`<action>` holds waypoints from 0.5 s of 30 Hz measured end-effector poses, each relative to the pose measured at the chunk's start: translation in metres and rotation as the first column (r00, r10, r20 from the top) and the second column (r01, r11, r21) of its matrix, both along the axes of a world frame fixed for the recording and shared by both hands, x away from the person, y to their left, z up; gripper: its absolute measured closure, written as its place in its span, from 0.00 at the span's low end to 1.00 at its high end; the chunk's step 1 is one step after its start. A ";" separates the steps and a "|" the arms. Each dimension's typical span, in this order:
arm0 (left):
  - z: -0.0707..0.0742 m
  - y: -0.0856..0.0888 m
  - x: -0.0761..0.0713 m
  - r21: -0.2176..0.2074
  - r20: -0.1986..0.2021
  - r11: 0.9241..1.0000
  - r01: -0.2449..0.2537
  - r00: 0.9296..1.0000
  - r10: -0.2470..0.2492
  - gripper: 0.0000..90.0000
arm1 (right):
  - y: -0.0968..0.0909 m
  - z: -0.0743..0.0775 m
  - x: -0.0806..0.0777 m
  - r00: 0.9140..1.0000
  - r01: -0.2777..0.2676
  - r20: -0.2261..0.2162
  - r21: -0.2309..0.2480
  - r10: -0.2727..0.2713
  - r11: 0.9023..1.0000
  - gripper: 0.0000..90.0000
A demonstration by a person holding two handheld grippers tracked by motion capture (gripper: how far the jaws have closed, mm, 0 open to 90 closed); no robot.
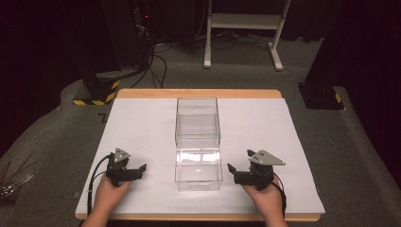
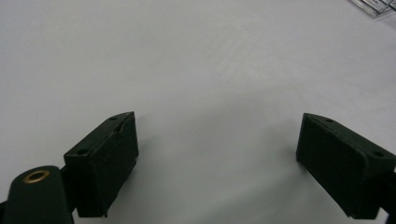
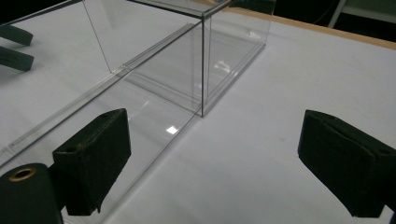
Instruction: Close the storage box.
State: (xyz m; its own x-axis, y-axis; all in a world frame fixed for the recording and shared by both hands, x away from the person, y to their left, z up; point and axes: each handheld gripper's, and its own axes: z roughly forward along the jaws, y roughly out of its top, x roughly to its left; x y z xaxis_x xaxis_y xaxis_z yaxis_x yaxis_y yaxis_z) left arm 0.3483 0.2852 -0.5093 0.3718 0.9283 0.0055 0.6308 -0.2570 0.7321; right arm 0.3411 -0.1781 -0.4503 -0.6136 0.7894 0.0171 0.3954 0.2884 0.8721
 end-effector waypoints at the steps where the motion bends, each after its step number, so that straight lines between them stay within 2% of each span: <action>1: 0.000 0.000 0.000 0.000 0.000 1.000 0.000 1.000 0.000 0.14 | 0.000 0.001 -0.001 1.000 -0.003 0.006 0.000 0.003 1.000 0.10; 15: 0.000 0.000 0.000 0.000 0.000 1.000 0.000 1.000 0.000 0.14 | 0.006 0.013 -0.013 0.999 -0.040 0.031 0.053 0.038 0.998 0.10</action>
